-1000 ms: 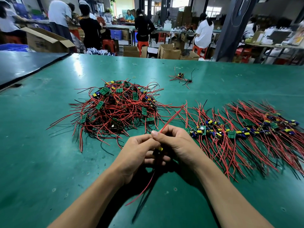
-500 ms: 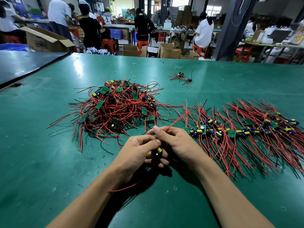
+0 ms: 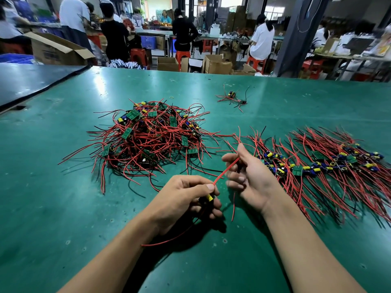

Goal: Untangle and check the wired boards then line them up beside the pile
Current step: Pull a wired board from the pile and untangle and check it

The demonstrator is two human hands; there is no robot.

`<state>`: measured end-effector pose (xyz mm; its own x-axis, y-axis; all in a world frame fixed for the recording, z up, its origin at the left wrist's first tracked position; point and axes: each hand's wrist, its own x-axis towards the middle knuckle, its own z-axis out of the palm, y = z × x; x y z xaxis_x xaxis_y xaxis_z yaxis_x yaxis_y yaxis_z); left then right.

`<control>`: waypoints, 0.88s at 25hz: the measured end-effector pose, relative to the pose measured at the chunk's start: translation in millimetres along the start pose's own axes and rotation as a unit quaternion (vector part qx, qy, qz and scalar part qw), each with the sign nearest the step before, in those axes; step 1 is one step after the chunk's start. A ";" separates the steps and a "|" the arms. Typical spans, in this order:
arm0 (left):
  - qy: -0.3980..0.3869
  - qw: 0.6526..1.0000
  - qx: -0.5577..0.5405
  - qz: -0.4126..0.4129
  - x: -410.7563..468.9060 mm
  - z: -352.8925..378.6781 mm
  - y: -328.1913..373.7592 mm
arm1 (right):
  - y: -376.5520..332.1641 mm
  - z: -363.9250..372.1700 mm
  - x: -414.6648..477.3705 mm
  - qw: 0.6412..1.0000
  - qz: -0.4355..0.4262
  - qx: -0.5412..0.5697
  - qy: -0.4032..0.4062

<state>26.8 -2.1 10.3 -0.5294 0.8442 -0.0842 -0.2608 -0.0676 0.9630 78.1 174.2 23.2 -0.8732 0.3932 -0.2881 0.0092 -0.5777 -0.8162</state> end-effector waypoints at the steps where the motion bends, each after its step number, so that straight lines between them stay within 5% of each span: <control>1: 0.000 1.000 -0.004 0.001 0.2 0.2 -0.1 | -3.5 -0.5 -1.8 0.998 0.029 0.050 -0.027; 5: 0.023 1.000 -0.013 0.005 2.2 -2.3 -1.5 | -3.4 1.8 -5.9 0.990 0.048 0.100 -0.087; 11: 0.069 0.997 -0.028 0.025 6.9 -3.5 -3.1 | 25.5 16.4 -6.2 0.976 -0.033 -0.191 -0.101; 14: 0.080 0.996 -0.036 0.035 6.6 -3.1 -3.1 | 30.4 15.7 -9.5 0.966 -0.006 -0.198 -0.164; 22: 0.055 0.998 -0.026 0.026 4.8 -6.9 0.1 | 25.2 4.4 -2.5 0.959 -0.098 -0.246 -0.098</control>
<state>18.7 -1.8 8.2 -0.6275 0.7760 -0.0640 -0.2702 -0.1400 0.9526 78.3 155.4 5.6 -0.9562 0.2893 -0.0437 0.0212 -0.0802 -0.9966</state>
